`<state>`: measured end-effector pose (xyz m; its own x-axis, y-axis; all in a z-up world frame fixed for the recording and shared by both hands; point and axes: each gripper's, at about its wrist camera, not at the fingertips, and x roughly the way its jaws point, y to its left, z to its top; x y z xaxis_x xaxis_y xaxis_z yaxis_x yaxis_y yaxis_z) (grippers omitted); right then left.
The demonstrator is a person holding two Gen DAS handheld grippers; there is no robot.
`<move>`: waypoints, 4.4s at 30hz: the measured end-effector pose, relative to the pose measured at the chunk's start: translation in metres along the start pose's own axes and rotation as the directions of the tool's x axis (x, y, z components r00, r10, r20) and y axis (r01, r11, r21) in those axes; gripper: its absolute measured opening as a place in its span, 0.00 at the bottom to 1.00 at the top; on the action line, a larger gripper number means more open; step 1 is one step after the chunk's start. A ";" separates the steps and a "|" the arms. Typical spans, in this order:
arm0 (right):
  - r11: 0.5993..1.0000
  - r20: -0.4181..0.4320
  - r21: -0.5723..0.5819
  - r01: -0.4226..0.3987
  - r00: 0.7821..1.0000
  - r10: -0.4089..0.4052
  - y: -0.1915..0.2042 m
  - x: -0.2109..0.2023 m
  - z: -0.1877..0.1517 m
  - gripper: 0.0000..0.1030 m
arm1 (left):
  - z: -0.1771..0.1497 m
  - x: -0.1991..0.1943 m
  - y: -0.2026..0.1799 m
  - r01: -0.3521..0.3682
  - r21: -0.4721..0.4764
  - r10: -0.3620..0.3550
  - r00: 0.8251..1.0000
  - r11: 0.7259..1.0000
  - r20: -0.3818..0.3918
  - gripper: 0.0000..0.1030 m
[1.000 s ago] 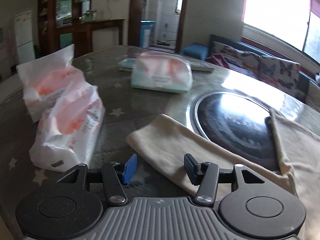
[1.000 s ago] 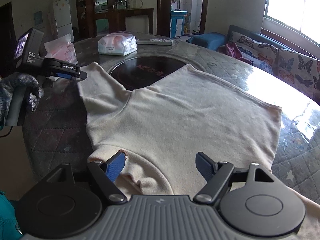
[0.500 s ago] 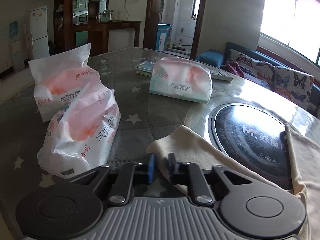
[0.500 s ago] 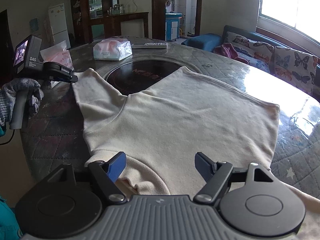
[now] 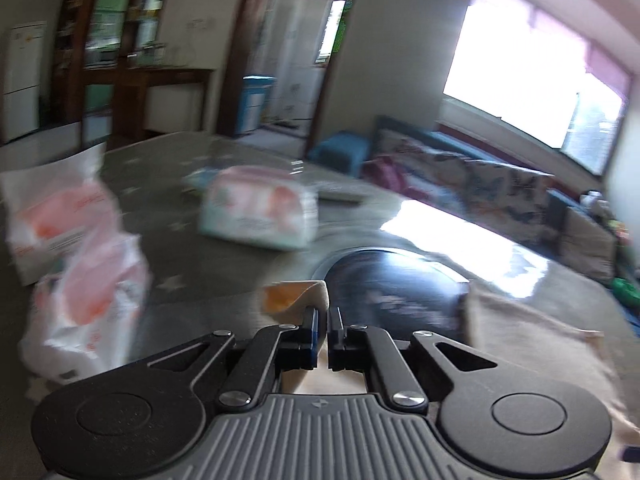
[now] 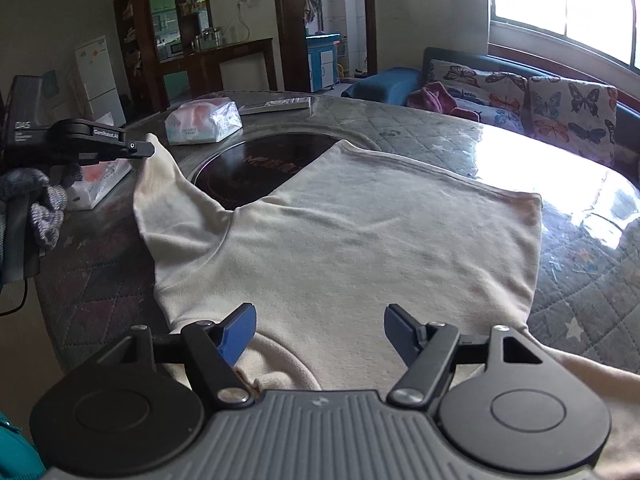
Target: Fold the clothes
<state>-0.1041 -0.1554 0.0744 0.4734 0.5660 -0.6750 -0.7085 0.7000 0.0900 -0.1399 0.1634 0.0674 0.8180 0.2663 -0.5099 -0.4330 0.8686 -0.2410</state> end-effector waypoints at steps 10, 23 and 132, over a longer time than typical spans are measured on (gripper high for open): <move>0.990 0.021 0.137 -0.016 1.000 0.013 -0.025 -0.004 -0.001 0.54 | -0.011 -0.021 -0.071 0.288 0.118 -0.286 0.957 0.950 -0.041 0.04; 0.915 0.034 0.370 -0.160 0.987 0.159 -0.058 0.009 0.006 0.46 | -0.072 -0.026 -0.143 0.505 0.292 -0.451 0.861 0.812 -0.235 0.04; 0.975 -0.013 0.097 0.198 0.980 -0.197 -0.024 0.015 0.000 0.11 | -0.054 0.043 -0.096 0.394 0.327 -0.294 0.903 0.859 -0.314 0.34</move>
<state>-0.0802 -0.1638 0.0625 0.5971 0.4112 -0.6887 -0.5467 0.8370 0.0257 -0.0835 0.0686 0.0237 0.7471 -0.1464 -0.6484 0.0742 0.9877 -0.1375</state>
